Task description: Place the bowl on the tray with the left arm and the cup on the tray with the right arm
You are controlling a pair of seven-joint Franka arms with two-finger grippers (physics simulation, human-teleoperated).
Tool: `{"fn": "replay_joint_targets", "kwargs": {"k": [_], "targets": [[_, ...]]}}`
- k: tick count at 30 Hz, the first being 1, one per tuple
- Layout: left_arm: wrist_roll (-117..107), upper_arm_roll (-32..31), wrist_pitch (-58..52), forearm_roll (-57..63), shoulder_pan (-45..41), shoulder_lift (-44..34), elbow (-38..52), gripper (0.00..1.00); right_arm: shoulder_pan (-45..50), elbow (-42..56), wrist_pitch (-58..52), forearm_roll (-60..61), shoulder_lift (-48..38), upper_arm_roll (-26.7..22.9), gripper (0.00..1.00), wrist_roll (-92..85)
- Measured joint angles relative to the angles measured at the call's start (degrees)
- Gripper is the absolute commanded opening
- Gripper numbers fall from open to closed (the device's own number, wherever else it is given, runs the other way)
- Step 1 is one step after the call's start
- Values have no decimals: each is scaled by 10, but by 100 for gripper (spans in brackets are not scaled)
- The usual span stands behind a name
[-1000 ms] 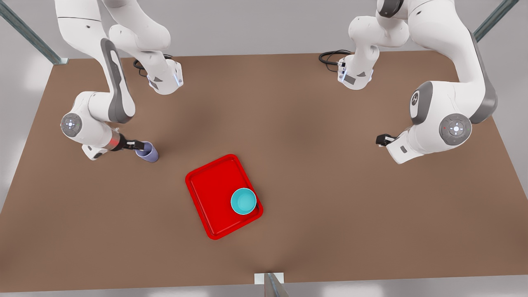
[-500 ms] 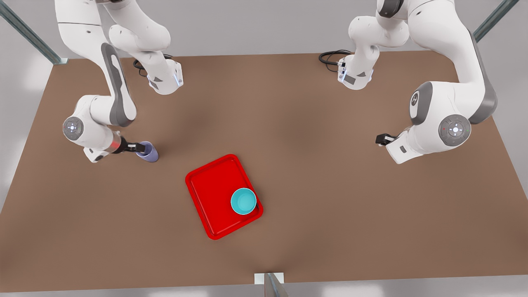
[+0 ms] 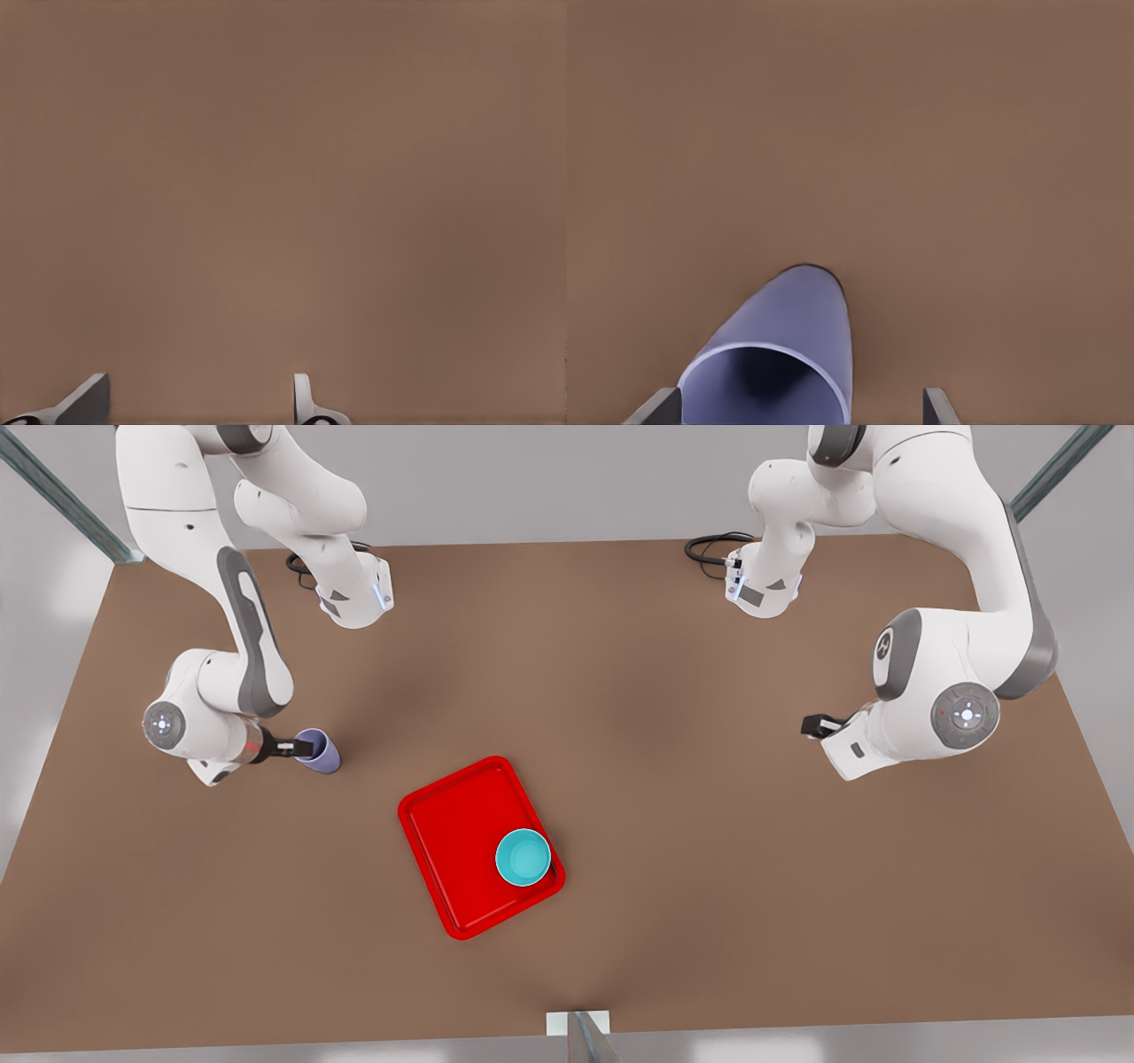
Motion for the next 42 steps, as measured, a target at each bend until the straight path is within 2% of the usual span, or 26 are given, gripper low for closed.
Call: {"fn": "replay_joint_targets", "kwargs": {"k": [7,9,10,11,12,29,32,35,38,39,40,42], "targets": [[0,0,-2,-1,0,2,-2,100,-5,-9,-6,-14,9,-3,100,-1],[0,0,-2,-1,0,5,-2,100,-9,-8,-2,-15,24,-3,95,-3],[0,-1,-2,-1,-1,5,-2,100,-8,-7,-2,-15,29,-3,68,-3],[0,-1,-2,-1,-1,5,-3,100,-8,-5,-1,-16,31,-3,33,-4],[0,-1,-3,-1,-1,5,-3,100,-8,-5,0,-16,33,-3,21,-4],[0,-1,-21,-2,-3,9,-3,100,-6,30,-14,-11,31,3,21,-6],[0,-1,-21,-2,-3,9,-3,100,29,117,-35,-10,35,7,21,0],[0,-1,-20,-2,-3,10,-2,100,135,276,-116,-2,108,-58,21,0],[0,-1,-20,-2,-3,10,-2,100,175,434,-200,16,192,-60,21,6],[0,-1,-20,-2,-3,10,-2,100,174,454,-201,28,204,-47,21,50],[0,-1,-20,-2,-3,10,-2,100,178,474,-201,29,213,-6,21,99],[0,0,-20,-2,-3,10,-2,100,193,512,-201,27,245,34,21,170]]}}
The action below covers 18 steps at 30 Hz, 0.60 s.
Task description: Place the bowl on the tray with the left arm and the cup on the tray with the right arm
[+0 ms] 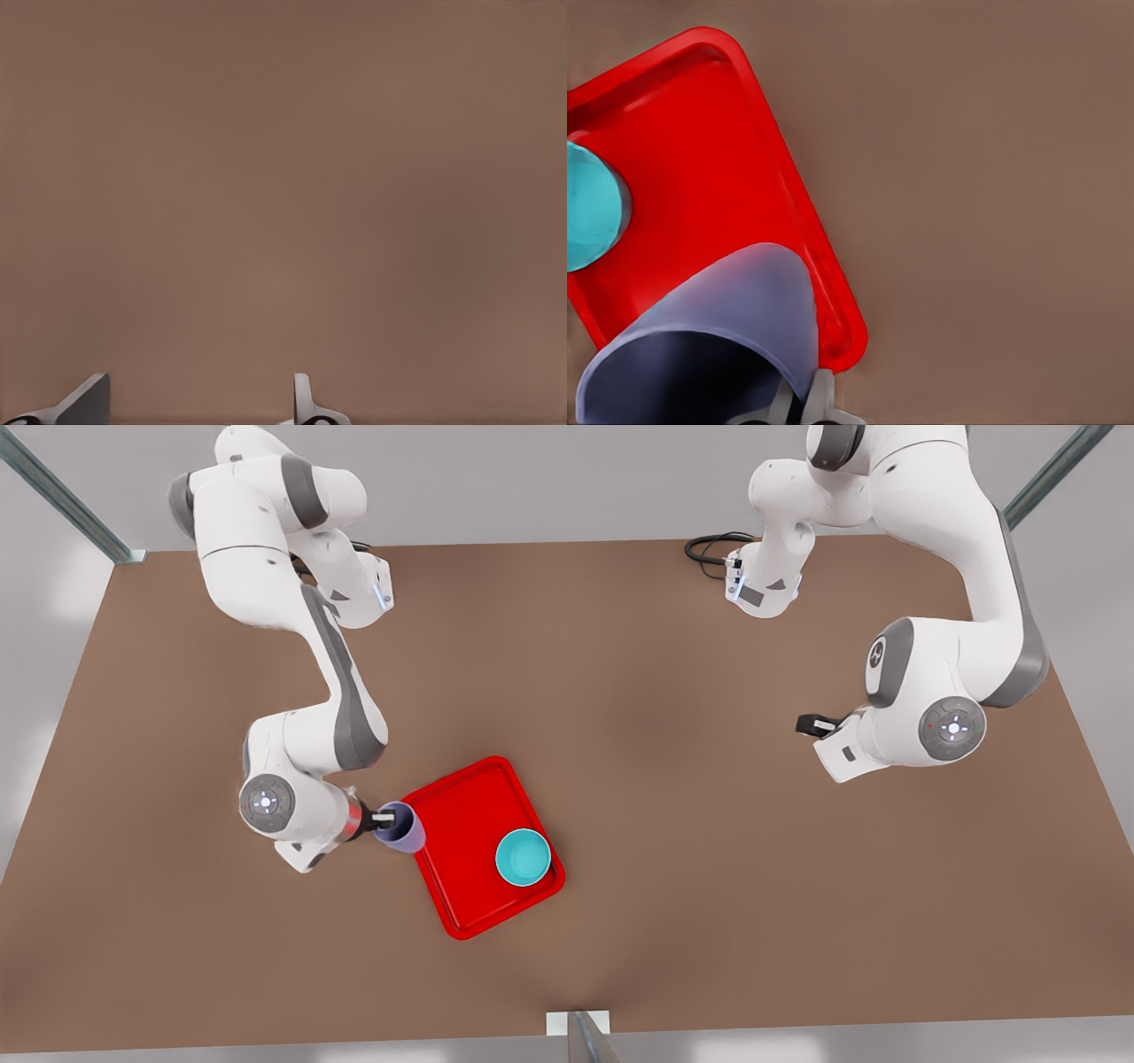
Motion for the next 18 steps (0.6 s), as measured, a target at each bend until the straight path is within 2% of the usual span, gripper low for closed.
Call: {"fn": "replay_joint_targets", "kwargs": {"k": [3,11,12,13,14,18], "targets": [[0,0,0,0,0,0,0,100,14,0,7,-3,16,33,21,38],[0,0,0,0,0,3,0,100,15,16,28,-14,79,29,21,-3],[0,0,0,0,1,4,0,100,15,15,29,-15,80,29,27,-3],[0,0,-1,0,0,4,0,100,15,14,29,-18,80,29,84,-2],[0,0,0,0,0,4,0,100,15,13,41,-38,78,29,100,0],[0,0,0,0,0,4,0,100,15,13,39,-42,72,32,100,6]]}}
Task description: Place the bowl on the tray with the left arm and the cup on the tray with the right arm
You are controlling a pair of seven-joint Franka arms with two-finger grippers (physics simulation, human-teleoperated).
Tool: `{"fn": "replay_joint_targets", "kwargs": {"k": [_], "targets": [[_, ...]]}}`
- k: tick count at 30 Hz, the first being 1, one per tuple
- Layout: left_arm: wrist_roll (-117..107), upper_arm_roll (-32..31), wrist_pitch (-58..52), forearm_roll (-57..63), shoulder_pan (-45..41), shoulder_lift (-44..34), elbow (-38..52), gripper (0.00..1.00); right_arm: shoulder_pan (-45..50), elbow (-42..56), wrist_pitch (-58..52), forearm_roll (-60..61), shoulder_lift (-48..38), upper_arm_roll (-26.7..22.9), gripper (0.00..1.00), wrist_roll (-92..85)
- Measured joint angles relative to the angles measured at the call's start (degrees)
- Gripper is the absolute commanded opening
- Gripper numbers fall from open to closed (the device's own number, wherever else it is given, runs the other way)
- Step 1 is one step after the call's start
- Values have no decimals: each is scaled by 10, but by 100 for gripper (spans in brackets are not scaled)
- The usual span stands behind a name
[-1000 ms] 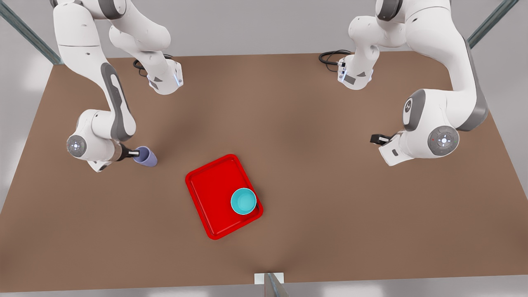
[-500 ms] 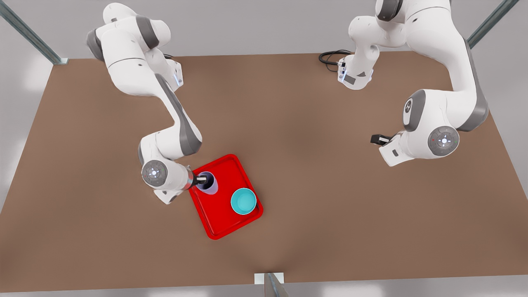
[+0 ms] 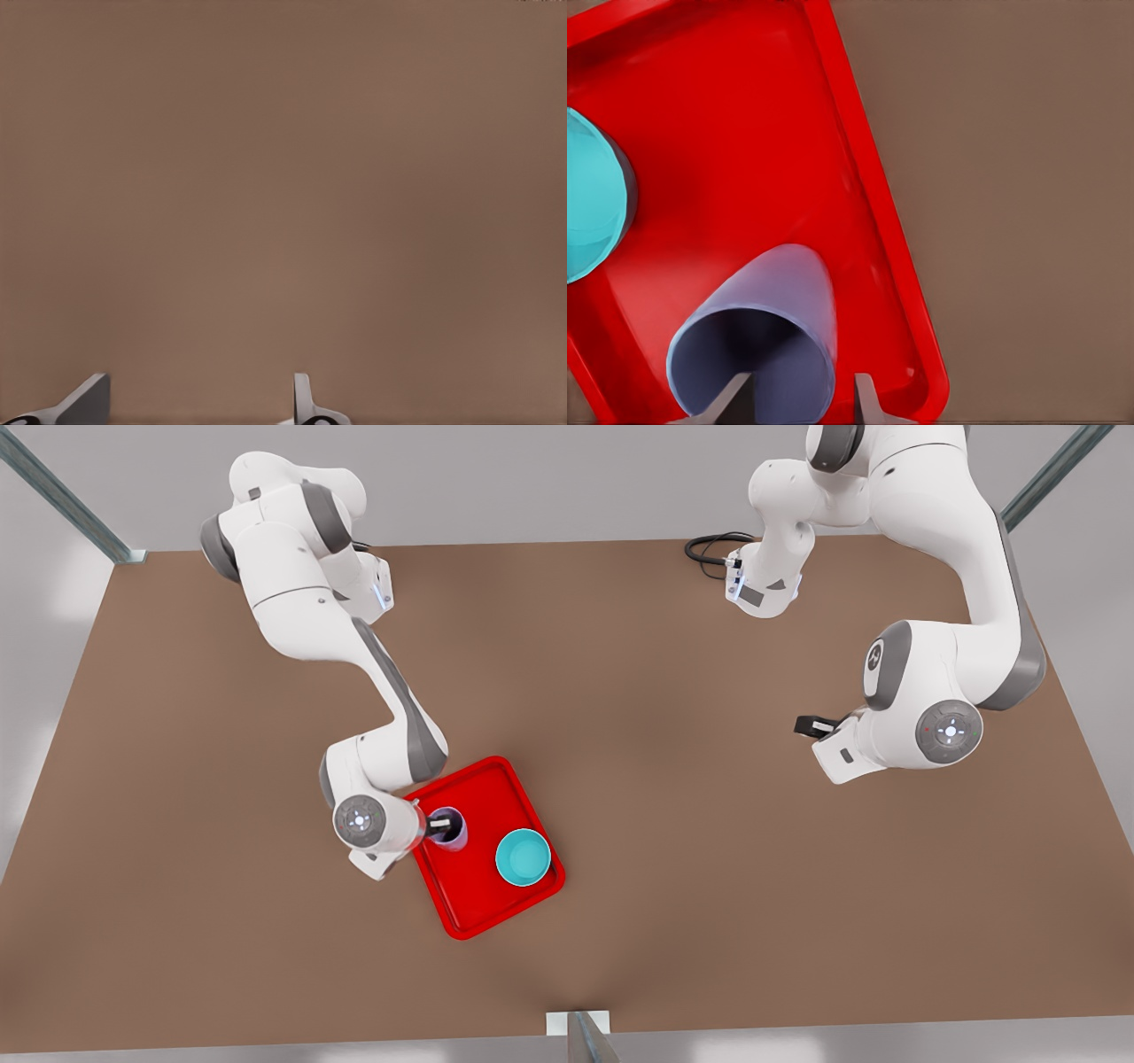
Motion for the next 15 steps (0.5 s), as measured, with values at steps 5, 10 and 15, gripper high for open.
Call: {"fn": "replay_joint_targets", "kwargs": {"k": [5,10,15], "targets": [[0,0,0,0,0,0,1,100,-4,0,10,5,-29,1,100,-6],[-5,1,7,3,0,22,49,100,-141,-97,-149,-46,-301,-13,100,-10],[-4,1,8,4,0,29,59,100,-136,0,-274,10,-258,-84,100,-77]]}}
